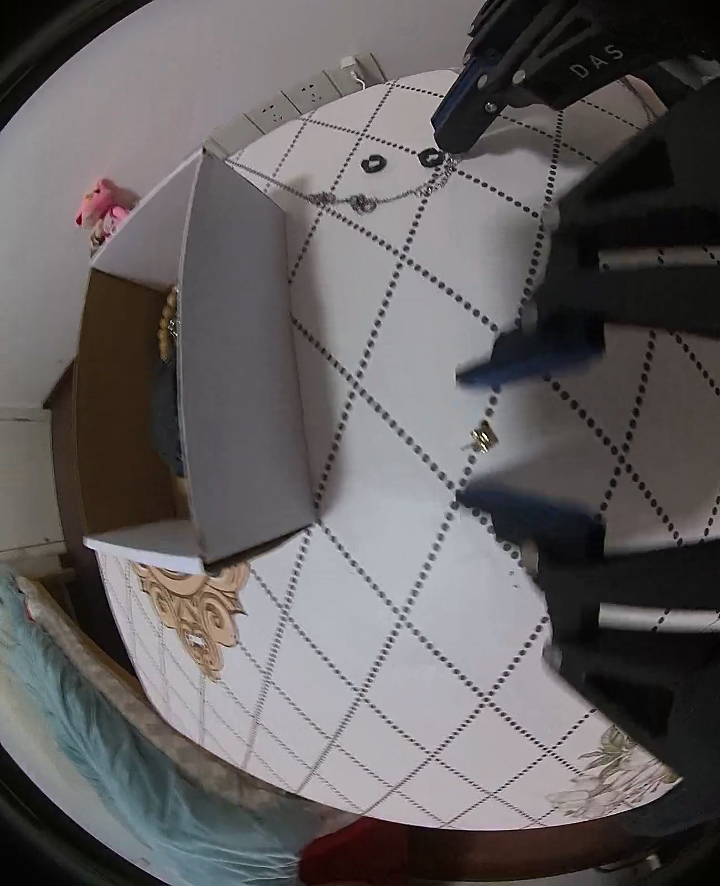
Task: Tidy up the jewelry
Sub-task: 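Grasp a small silver charm with the right tool while the left tool grasps a small gold stud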
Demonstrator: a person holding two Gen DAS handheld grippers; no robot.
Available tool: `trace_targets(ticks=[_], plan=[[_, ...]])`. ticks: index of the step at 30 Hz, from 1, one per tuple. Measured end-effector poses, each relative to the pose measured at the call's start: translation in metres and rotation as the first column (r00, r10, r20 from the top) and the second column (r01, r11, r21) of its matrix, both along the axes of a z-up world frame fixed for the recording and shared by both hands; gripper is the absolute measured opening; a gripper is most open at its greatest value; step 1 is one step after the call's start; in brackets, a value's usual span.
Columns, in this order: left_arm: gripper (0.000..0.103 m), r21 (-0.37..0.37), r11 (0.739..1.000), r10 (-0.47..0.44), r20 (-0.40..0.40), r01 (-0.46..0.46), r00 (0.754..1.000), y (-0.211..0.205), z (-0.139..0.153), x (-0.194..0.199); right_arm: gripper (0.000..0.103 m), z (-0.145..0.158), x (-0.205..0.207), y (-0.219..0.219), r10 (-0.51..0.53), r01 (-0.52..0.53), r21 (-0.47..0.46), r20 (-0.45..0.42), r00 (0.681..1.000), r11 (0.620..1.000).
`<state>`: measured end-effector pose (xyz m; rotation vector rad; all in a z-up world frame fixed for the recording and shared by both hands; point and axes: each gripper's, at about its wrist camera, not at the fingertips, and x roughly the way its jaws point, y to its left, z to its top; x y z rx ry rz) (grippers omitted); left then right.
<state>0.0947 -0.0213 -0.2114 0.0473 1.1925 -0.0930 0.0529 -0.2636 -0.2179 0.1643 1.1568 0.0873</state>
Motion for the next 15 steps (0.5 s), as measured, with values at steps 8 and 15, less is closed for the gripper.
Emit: trace_targets(ticks=[8, 15], plan=[[0.006, -0.023, 1.0, -0.003, 0.0, 0.003, 1.0, 0.008, 0.0, 0.002, 0.01, 0.004, 0.004, -0.002, -0.006, 0.006, 0.011, 0.012, 1.0, 1.0], [0.006, -0.105, 0.994, 0.012, 0.017, -0.01, 1.0, 0.026, 0.03, -0.008, 0.01, 0.042, 0.007, -0.006, -0.006, -0.001, 0.096, 0.072, 0.997, 0.995]])
